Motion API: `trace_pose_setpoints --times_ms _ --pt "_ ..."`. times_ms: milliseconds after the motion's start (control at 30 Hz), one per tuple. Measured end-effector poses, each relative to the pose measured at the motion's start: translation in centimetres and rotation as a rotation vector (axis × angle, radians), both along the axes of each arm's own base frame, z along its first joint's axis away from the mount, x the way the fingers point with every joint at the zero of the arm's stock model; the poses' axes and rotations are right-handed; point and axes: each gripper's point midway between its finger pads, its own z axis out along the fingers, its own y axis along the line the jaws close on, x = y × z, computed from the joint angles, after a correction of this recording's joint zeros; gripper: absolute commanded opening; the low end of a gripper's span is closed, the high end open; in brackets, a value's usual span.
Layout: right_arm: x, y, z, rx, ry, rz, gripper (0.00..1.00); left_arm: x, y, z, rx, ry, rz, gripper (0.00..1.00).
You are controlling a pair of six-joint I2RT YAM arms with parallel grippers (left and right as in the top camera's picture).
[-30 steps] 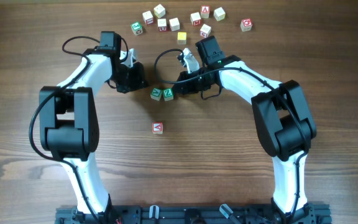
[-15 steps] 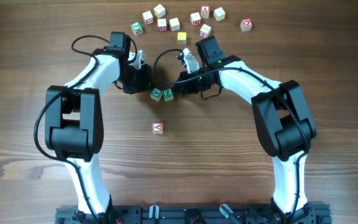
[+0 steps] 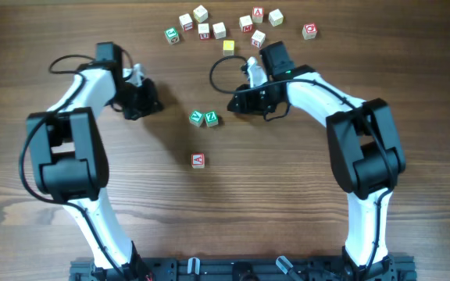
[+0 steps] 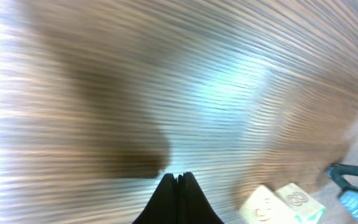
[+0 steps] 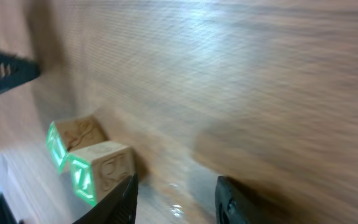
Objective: Form a circle
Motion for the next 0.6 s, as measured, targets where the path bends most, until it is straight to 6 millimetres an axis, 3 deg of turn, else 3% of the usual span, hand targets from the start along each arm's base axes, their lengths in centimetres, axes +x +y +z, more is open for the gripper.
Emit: trace_pose_setpoints --times_ms 100,200,300,400,600 --pt "-1.9 -2.5 0.2 -0.081 0.107 -0.038 0.5 -0.3 2.8 -0.1 -0.001 0.02 0.066 0.17" --pt "-4.8 -3.4 0.2 -0.155 0.212 -0.03 0.5 -0.4 4.6 -0.1 -0.003 0.029 0.11 0.22" --pt "-9.2 -2.8 0.0 -0.249 0.335 0.023 0.5 -0.5 5.3 -0.1 -0.003 0.03 0.124 0.27" --pt "-13.3 -1.6 -0.3 -0.373 0.403 0.079 0.54 -0.5 5.2 -0.1 -0.004 0.03 0.123 0.37" --pt "-16.1 1.8 -0.5 -0.472 0.341 0.119 0.61 -0.3 4.8 0.2 -0.026 0.022 0.117 0.54"
